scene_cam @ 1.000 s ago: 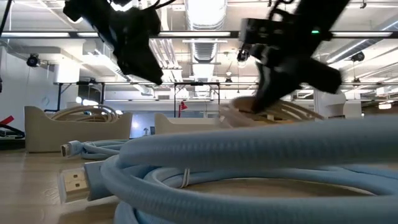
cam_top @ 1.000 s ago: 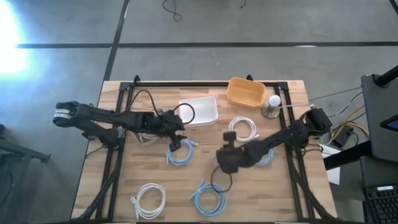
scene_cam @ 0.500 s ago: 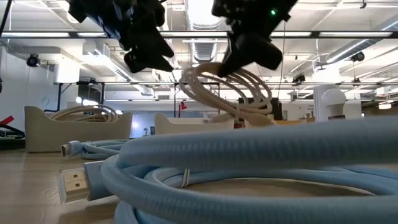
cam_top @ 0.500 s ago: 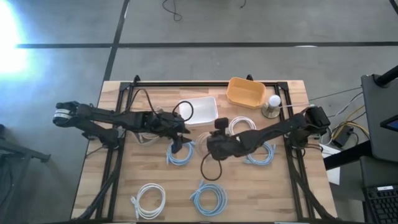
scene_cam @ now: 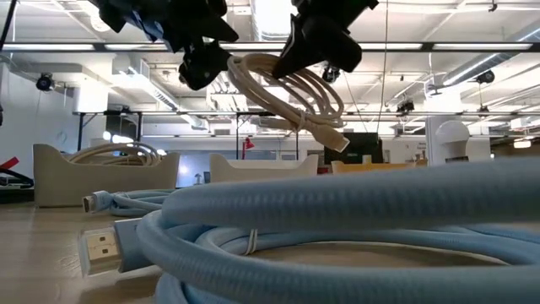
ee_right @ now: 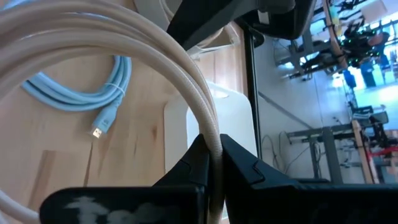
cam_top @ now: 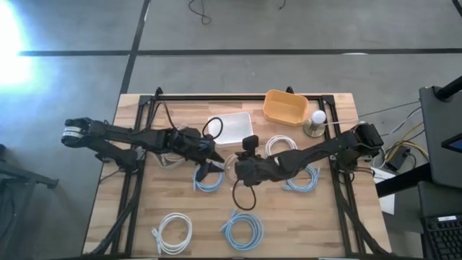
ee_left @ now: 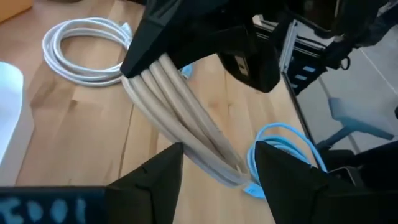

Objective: Sort HDMI cables
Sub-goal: Put the brown HDMI cable into the gray bin

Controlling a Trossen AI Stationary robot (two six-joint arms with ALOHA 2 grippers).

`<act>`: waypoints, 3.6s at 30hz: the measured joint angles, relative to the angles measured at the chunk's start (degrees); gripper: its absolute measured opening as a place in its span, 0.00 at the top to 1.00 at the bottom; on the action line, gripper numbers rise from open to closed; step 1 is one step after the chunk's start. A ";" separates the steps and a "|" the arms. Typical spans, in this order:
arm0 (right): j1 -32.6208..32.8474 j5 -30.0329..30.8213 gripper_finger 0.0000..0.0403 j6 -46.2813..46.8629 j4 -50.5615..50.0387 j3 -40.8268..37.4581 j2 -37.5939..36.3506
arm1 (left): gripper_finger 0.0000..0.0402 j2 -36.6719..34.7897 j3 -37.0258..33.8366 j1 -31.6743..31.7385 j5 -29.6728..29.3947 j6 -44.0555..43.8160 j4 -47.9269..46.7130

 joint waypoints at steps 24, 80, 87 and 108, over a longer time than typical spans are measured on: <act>1.88 2.80 0.96 -0.80 1.06 -0.07 -0.13 | 0.49 0.00 0.02 0.27 2.92 -1.26 2.20; 1.99 1.99 0.72 4.85 5.97 -0.02 -0.11 | 0.90 -9.01 0.70 1.83 -13.03 2.25 -14.60; 1.97 2.19 0.73 6.06 5.62 -0.18 -0.11 | 0.92 -20.58 2.69 1.81 -24.77 -0.47 -30.78; 1.79 2.19 0.75 6.08 5.62 -0.57 -0.11 | 0.92 -32.48 -0.86 1.79 -35.41 -15.42 -53.74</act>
